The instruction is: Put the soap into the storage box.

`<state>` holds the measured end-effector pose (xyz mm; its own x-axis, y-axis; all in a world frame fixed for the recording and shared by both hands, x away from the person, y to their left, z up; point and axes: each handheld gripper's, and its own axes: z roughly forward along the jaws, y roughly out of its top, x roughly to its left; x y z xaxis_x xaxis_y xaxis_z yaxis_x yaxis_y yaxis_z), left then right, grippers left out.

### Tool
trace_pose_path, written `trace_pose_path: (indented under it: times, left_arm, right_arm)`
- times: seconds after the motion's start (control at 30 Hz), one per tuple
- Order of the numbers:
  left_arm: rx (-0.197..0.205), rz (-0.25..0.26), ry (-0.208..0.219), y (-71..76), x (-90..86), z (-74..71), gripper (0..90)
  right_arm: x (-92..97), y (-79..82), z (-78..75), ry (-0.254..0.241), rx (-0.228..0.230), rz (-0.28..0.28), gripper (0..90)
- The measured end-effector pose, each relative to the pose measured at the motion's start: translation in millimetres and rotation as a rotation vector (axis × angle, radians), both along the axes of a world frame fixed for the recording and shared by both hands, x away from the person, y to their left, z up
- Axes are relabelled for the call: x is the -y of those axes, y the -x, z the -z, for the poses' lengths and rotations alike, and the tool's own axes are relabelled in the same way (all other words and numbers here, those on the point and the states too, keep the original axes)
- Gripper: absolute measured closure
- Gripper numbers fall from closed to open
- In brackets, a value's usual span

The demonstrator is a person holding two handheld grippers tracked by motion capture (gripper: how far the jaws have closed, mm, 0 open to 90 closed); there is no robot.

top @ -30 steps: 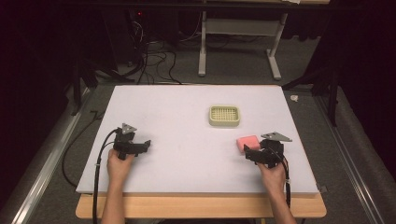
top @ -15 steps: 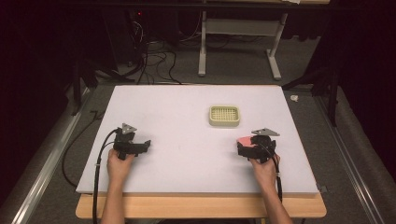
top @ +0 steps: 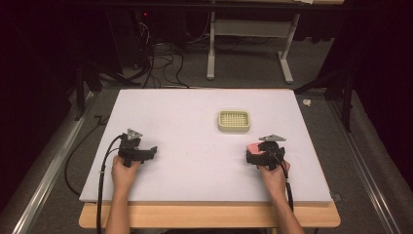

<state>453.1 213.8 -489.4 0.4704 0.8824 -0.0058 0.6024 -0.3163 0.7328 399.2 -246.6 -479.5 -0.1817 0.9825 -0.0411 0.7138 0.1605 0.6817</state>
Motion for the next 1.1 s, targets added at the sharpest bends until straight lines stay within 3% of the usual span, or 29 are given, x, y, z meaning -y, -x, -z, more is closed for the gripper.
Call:
trace_pose_path:
  times: [0.13,0.77,1.1]
  left_arm:
    - [0.000,0.000,0.000,-0.1,-0.1,0.0,15.3]
    - [0.000,0.000,0.001,-0.1,-0.1,0.0,15.3]
    - [-0.001,0.001,0.001,-0.2,-0.2,0.0,15.3]
  right_arm:
    - [2.5,0.2,1.8,-0.022,-0.003,-0.009,12.8]
    - [9.4,1.2,2.5,-0.035,0.010,-0.066,13.5]
    - [11.6,1.7,1.3,-0.037,0.015,-0.058,13.7]
